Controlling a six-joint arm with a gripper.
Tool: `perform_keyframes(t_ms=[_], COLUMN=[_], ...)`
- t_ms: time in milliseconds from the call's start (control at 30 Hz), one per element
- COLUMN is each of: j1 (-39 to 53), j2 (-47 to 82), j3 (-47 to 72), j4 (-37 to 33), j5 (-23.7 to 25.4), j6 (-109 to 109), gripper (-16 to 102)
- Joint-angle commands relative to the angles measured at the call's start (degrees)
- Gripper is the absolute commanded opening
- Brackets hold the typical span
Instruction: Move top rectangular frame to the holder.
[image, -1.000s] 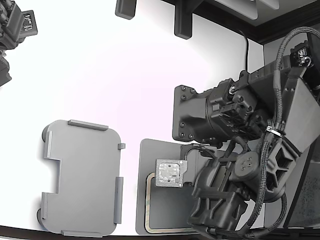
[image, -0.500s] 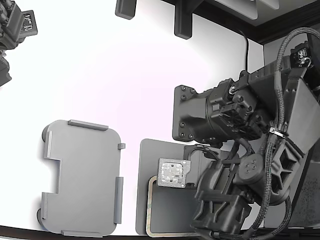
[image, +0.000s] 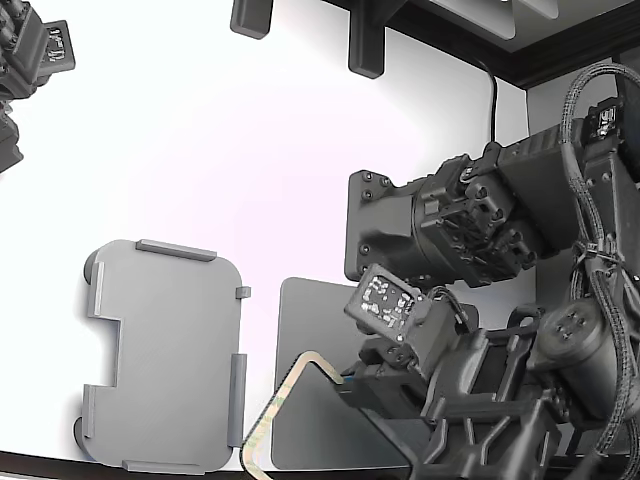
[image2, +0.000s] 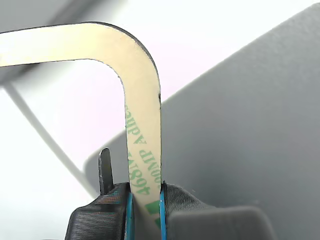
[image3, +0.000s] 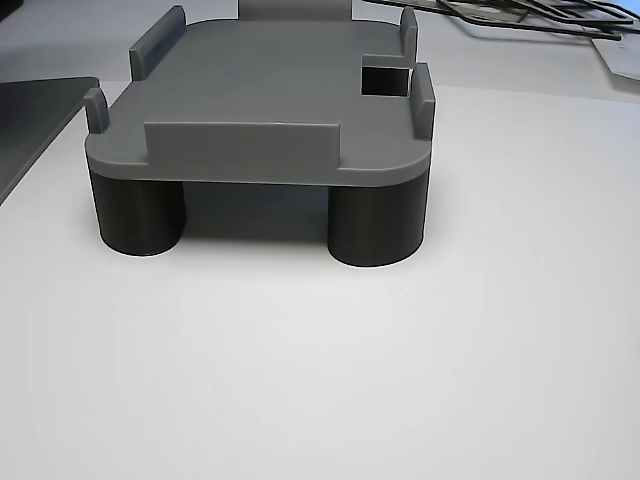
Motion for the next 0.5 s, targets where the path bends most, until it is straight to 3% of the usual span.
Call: perform_keyframes(t_ms=[0,467], j1=[-2.4,-14.7], j2=[0.4,-11.1], j3=[-3.4,-14.7], j4=[0.6,0.5], j5=[1.9,6.1], j6=[6.3,22.7], gripper=[-11,-10])
